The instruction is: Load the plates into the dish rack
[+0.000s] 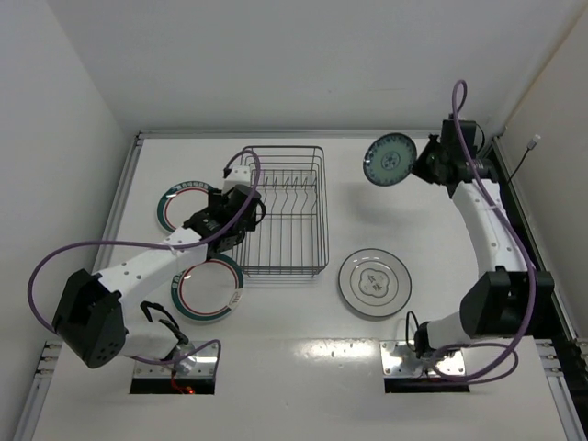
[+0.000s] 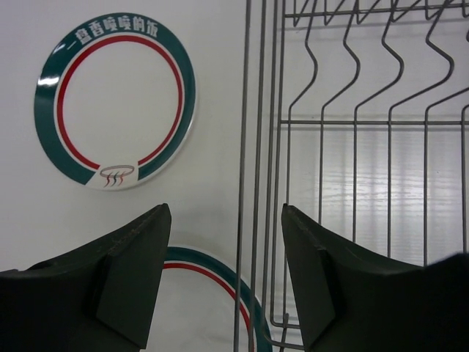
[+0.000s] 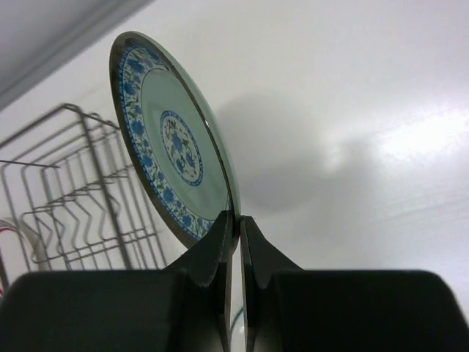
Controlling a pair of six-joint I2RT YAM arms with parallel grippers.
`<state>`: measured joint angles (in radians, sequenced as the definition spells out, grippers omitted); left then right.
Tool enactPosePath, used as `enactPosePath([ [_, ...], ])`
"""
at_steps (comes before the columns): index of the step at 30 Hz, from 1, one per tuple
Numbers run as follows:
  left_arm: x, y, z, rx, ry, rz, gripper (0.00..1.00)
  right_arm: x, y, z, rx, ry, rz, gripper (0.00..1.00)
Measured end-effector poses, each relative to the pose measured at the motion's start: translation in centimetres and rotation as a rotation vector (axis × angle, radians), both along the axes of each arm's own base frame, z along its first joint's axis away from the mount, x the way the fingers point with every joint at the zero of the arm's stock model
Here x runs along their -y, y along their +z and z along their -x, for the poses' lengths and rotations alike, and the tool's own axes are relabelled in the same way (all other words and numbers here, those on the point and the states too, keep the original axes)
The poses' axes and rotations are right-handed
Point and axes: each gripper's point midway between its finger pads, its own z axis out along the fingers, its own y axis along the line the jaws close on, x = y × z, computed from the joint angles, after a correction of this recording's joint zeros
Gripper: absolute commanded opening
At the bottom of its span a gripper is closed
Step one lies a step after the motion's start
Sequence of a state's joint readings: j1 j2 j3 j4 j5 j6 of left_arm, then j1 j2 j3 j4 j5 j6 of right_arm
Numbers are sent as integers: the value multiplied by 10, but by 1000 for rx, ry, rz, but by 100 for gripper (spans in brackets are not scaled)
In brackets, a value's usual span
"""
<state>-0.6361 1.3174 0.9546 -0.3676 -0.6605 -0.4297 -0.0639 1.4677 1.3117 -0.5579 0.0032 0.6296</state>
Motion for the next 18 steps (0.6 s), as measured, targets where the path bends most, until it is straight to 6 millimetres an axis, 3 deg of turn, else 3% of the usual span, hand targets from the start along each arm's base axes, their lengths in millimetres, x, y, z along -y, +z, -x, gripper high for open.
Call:
enactPosePath([
  [3,-6,3,0,15,30,-11,59,-22,37,-10,79,25,44,0],
  [6,-11,6,0,28,57,-17,59,-51,61,-13,113,56,85,0],
  [10,-15,7,1,32,78,-30,59,-95,73,-26,127,92,134,0],
  [14,-18,6,2,30,87,-38,60,-133,45,-32,63,118,191,0],
  [18,-19,6,3,29,93,-39,60,-150,1,-27,-50,119,278,0],
])
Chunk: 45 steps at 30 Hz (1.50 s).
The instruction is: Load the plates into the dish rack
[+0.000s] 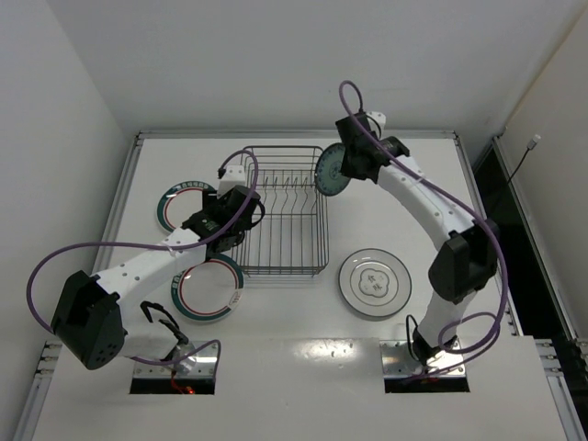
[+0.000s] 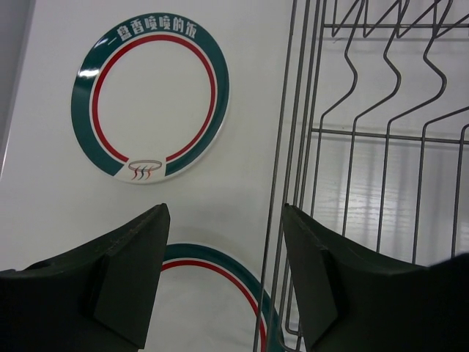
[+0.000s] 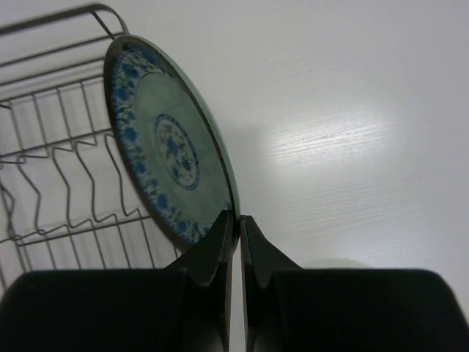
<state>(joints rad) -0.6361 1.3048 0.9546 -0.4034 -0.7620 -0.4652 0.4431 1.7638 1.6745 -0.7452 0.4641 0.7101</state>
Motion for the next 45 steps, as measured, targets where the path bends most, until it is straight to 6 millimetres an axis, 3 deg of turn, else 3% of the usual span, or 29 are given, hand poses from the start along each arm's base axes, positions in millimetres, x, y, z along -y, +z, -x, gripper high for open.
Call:
enactPosePath([
  [5,0,0,0,1,3,0,60,-6,-26,6,-57,-18,83,0],
  [10,0,0,0,3,6,4,60,-18,-21,4,-33,-32,130,0],
  [17,-1,0,0,4,7,3,60,-50,-8,-7,-1,-42,227,0],
  [22,-1,0,0,2,7,2,60,-66,-16,-5,-16,-29,275,0],
  [31,-1,-1,1,-3,7,-2,60,-59,-31,6,-34,-79,340,0],
  [45,-1,0,1,-4,7,-2,60,-46,13,4,56,-111,393,0],
])
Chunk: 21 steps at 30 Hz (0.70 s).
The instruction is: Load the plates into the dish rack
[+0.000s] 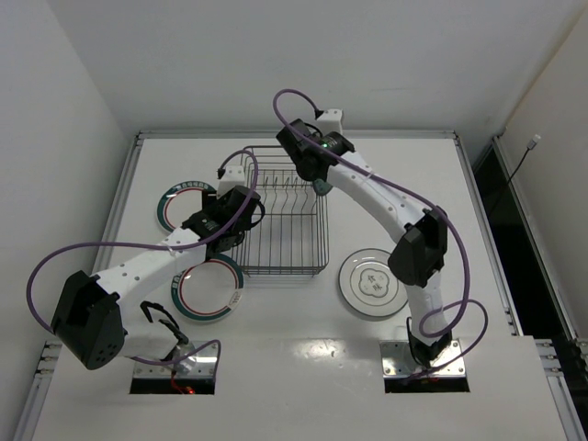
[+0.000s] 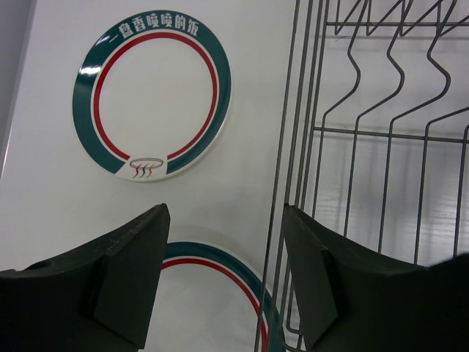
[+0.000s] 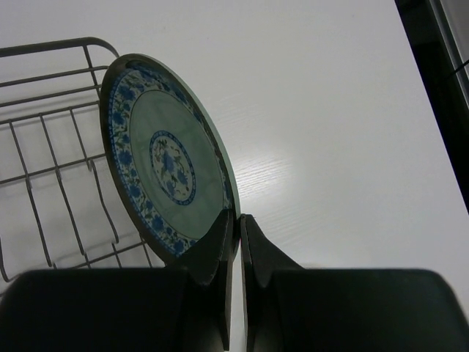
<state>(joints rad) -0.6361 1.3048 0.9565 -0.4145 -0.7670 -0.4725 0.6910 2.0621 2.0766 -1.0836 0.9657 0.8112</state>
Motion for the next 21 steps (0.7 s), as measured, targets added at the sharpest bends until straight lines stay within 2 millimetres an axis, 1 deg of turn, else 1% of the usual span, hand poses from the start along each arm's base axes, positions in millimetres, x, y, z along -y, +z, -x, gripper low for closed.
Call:
enactPosePath([
  [5,0,0,0,0,0,0,60,0,-4,-2,-2,5,38,0],
  [7,0,0,0,0,0,0,60,-3,-12,-2,-15,9,58,0],
  [11,0,0,0,0,0,0,60,-10,-35,-4,-49,19,92,0],
  [13,0,0,0,0,0,0,60,-15,-43,-3,-54,26,103,0],
  [18,0,0,0,-1,0,0,60,-26,-44,-4,-39,46,81,0],
  [21,0,0,0,-1,0,0,60,-29,-44,-5,-42,58,66,5],
])
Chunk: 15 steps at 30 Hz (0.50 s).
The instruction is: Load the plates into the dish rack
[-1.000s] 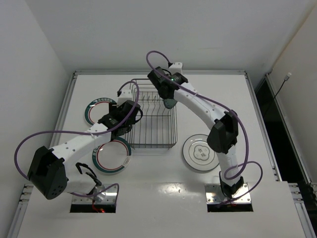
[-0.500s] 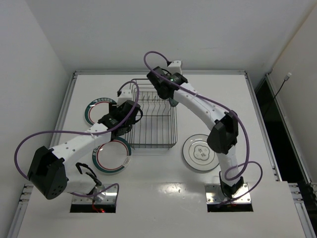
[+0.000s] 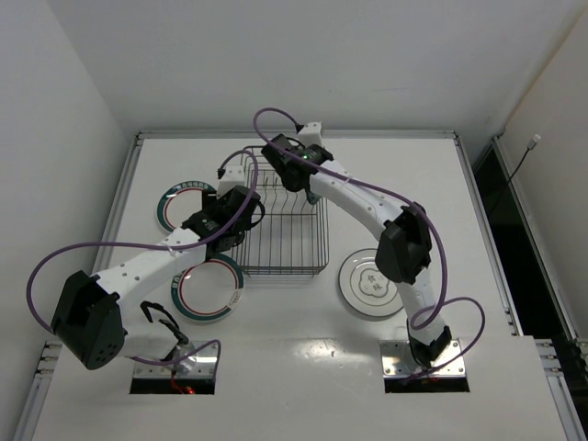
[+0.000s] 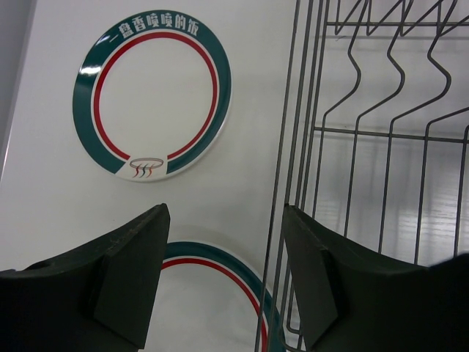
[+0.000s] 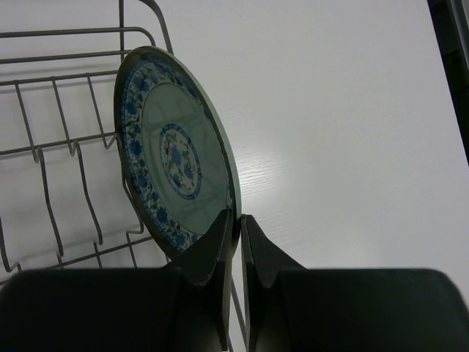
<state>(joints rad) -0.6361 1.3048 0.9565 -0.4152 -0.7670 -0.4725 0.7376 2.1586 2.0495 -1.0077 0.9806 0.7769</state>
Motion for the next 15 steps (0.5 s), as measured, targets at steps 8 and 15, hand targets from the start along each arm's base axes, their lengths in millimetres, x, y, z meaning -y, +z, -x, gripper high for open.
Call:
enactPosePath([
  [8,1,3,-1,6,0,5,63,-6,5,18,-60,88,-93,28],
  [15,1,4,-1,6,1,5,63,47,71,85,67,109,-274,36],
])
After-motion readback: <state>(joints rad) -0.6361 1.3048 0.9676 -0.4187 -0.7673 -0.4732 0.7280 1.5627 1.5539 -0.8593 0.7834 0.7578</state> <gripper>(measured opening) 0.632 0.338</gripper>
